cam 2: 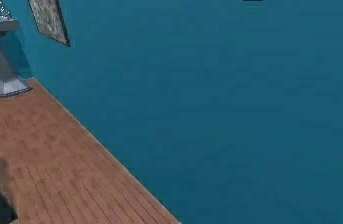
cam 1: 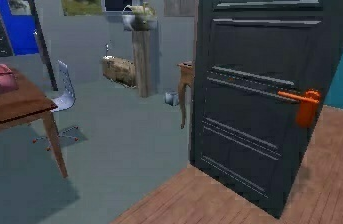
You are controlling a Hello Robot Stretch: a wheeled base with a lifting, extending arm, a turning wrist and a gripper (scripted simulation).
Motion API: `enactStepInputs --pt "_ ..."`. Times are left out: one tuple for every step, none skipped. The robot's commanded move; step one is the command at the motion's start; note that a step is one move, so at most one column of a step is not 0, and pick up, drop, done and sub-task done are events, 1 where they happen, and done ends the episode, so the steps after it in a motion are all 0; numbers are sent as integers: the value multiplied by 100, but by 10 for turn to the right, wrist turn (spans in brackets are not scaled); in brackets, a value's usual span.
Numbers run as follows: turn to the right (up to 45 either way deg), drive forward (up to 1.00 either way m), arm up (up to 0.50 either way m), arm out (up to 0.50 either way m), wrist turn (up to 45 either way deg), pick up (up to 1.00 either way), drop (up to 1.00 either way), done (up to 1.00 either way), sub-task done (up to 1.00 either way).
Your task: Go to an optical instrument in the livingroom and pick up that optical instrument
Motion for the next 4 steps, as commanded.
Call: enactStepInputs --pt "-120 0 0 0 0 0 0 0 0" --pt "0 100 0 0 0 0 0 0 0" --pt "0 100 0 0 0 0 0 0 0" --pt "-60 0 0 0 0 0 0 0 0"
